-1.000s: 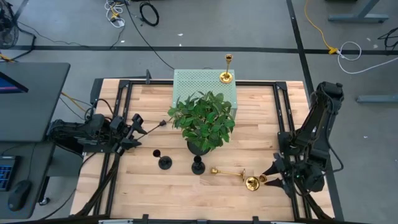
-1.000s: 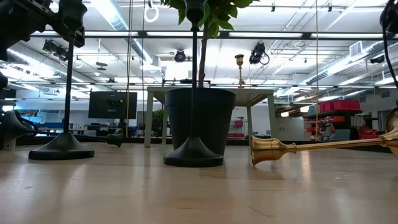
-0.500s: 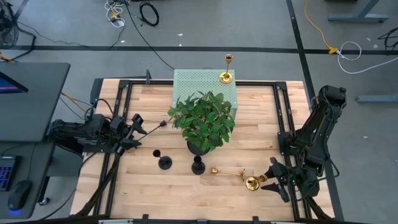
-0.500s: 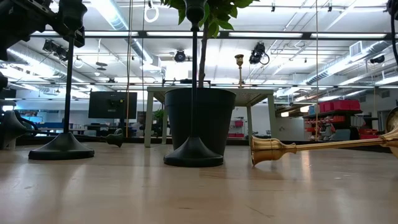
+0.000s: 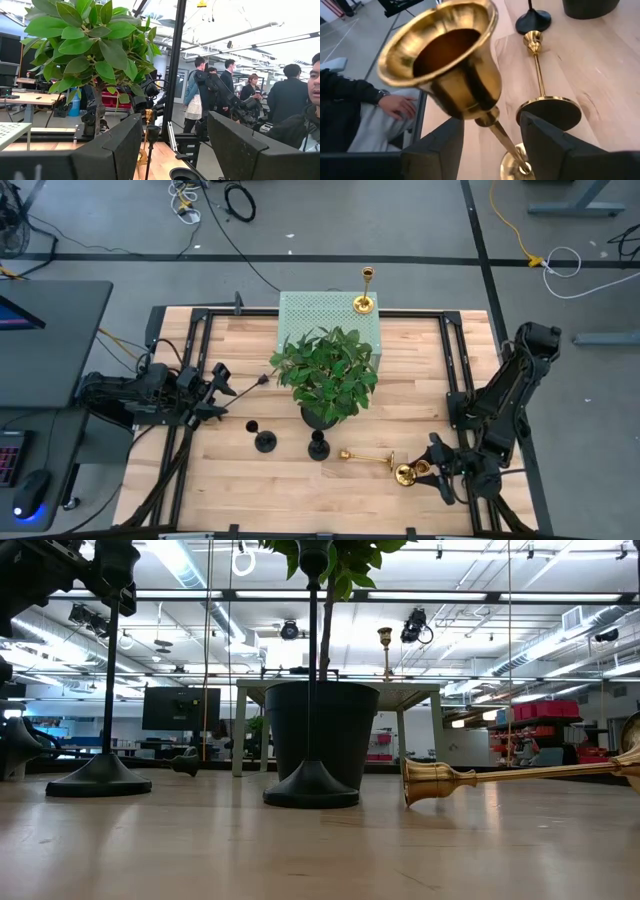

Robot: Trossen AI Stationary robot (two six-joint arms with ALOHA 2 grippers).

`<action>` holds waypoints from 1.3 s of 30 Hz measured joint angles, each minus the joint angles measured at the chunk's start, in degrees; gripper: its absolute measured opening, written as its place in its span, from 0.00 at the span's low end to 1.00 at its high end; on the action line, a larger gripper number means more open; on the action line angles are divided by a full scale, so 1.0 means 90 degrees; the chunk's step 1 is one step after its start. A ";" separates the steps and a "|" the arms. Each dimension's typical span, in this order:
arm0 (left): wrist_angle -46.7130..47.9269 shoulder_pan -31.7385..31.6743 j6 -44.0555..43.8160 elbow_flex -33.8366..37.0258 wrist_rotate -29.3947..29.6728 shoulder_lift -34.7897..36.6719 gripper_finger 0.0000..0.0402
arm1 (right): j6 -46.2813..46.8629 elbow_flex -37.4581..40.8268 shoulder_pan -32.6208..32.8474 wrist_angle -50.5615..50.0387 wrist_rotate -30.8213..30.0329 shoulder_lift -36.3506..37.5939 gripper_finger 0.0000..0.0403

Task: Pick & Place candle stick holders
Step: Put the right gold candle holder on the shelf aligned with the other gold candle holder

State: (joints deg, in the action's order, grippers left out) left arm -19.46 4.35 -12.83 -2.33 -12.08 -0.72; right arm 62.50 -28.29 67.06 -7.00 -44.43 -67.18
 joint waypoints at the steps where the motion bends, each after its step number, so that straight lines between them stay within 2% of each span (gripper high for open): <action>1: 0.0000 -0.0001 0.0002 0.0000 0.0000 0.0000 0.56 | 0.0001 0.0000 -0.0023 0.0001 0.0031 0.0000 0.48; 22: 0.0000 0.0000 0.0001 0.0000 0.0000 -0.0001 0.56 | -0.0027 -0.0002 -0.0072 0.0048 0.0054 0.0000 0.46; 27: 0.0000 -0.0001 0.0003 0.0000 0.0002 -0.0001 0.56 | -0.0027 -0.0002 -0.0072 0.0065 0.0105 0.0000 0.37; 39: 0.0002 -0.0001 0.0001 0.0000 0.0000 -0.0001 0.56 | -0.0266 -0.0010 -0.0072 0.0078 0.0015 0.0005 0.05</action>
State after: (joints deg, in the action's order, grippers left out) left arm -19.45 4.34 -12.82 -2.32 -12.07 -0.73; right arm 60.11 -28.38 66.41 -6.30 -44.30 -67.13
